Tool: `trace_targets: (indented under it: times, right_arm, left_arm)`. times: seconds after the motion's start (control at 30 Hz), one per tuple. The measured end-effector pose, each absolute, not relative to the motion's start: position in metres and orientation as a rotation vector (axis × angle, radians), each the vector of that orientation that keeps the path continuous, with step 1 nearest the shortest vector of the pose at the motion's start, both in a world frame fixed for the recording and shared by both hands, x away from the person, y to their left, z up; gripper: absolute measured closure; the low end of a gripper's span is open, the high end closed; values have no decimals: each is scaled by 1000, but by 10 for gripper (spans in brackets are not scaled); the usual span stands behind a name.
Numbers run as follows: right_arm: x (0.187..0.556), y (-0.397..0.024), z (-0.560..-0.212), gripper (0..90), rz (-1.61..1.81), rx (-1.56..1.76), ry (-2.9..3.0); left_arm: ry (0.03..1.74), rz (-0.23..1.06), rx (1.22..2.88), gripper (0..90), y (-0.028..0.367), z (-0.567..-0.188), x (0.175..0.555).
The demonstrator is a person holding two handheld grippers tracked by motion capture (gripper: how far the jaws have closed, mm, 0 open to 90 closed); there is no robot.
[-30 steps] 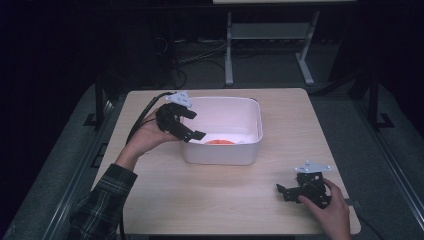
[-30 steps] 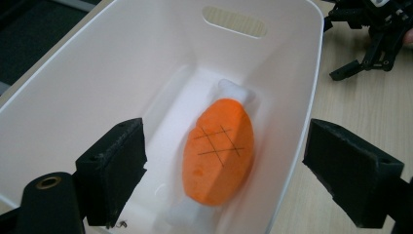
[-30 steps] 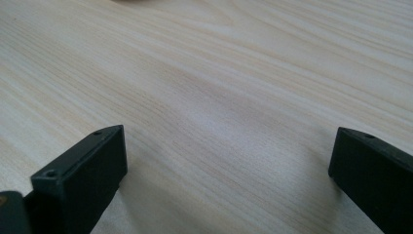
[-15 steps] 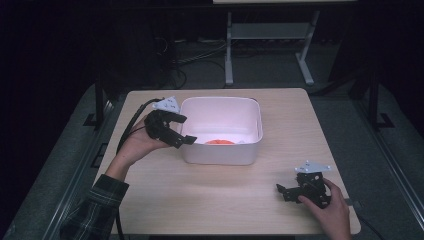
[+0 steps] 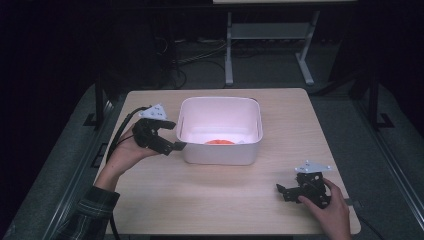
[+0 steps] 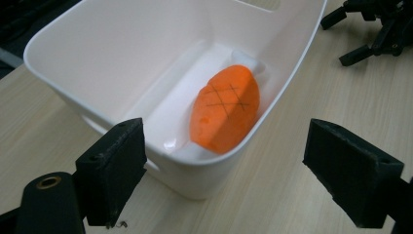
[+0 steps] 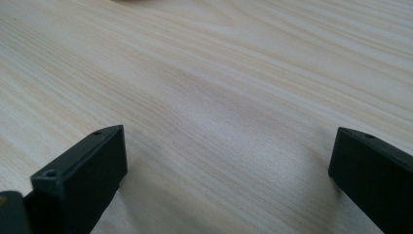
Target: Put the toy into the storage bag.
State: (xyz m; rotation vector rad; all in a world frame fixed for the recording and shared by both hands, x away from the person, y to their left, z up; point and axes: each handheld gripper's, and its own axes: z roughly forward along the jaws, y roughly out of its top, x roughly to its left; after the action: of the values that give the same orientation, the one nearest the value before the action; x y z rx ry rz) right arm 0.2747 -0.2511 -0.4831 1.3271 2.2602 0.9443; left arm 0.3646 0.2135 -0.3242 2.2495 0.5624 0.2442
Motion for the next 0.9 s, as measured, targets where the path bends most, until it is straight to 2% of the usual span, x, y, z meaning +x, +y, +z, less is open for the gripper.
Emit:
trace_targets:
  times: [0.4, 0.9]
  right_arm:
    - [275, -251, -483, 0, 944, 1325, 2261]
    - [275, -251, -483, 0, 943, 1326, 2260]
  left_arm:
    - [625, 266, 2217, 147, 237, -338, 349]
    - [722, 292, 2187, 147, 257, -378, 328]
